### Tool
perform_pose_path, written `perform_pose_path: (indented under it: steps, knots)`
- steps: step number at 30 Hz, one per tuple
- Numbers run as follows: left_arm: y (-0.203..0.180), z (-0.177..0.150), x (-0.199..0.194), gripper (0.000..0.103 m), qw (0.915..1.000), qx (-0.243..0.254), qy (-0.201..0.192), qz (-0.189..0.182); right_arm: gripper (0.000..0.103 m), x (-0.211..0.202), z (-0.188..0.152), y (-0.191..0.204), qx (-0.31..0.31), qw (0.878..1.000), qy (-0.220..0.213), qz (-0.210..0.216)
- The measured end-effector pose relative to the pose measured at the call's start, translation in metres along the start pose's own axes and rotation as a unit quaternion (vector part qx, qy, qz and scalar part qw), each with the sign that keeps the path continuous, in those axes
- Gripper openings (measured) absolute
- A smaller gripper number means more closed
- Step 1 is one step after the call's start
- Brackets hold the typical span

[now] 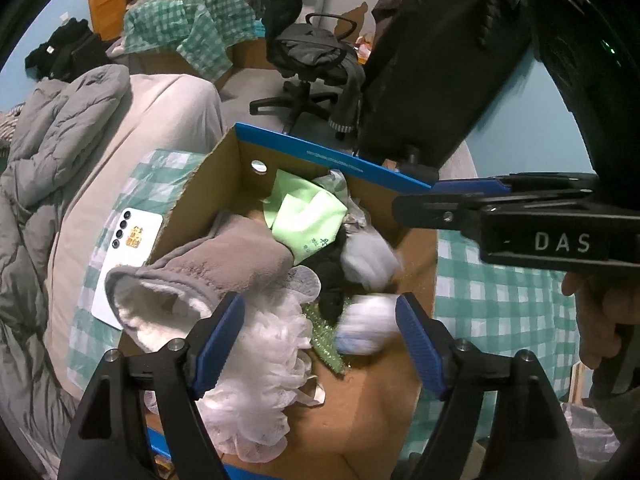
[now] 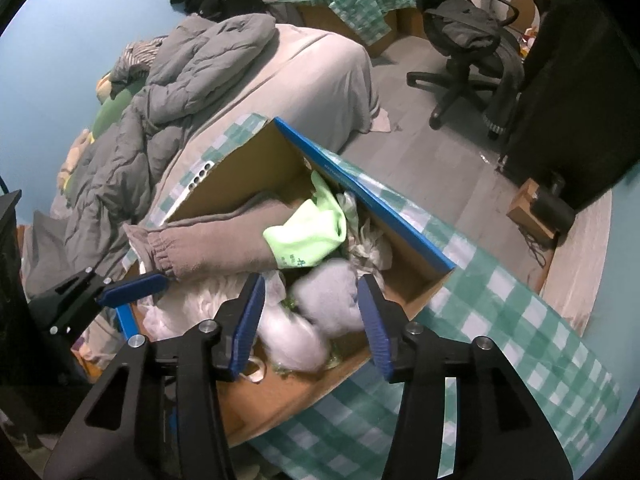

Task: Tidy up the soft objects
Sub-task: 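Lift the white sock and grey sock and carry both over the box, then open both grippers to drop the white and grey socks into the box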

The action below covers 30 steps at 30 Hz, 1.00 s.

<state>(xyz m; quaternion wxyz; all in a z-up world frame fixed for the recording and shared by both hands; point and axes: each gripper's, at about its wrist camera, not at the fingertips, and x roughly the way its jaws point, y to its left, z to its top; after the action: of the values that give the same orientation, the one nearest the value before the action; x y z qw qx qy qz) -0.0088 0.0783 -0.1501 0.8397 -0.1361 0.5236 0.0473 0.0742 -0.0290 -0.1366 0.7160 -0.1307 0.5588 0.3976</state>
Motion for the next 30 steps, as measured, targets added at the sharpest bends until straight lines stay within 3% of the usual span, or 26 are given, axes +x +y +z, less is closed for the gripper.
perform_pose_path:
  steps: [5, 15, 23, 26, 30]
  knots:
    - [0.003, 0.000, -0.013, 0.079, 0.9999, -0.014, -0.006, 0.003, 0.052, -0.014, -0.001, -0.002, 0.007, 1.000, -0.006, -0.013]
    - [-0.004, 0.000, -0.055, 0.086, 0.9992, -0.008, -0.019, 0.034, 0.068, -0.060, -0.010, 0.007, 0.018, 0.998, -0.036, -0.048]
    - [-0.015, -0.001, -0.086, 0.087, 0.9972, 0.018, -0.026, 0.068, 0.071, -0.100, -0.019, 0.012, 0.040, 0.995, -0.057, -0.067]
    - [-0.018, -0.001, -0.094, 0.094, 0.9961, 0.017, -0.034, 0.080, 0.071, -0.110, -0.023, 0.013, 0.044, 0.994, -0.065, -0.078]
    - [-0.021, -0.001, -0.104, 0.094, 0.9957, 0.006, -0.042, 0.082, 0.072, -0.124, -0.031, 0.014, 0.047, 0.991, -0.076, -0.100]
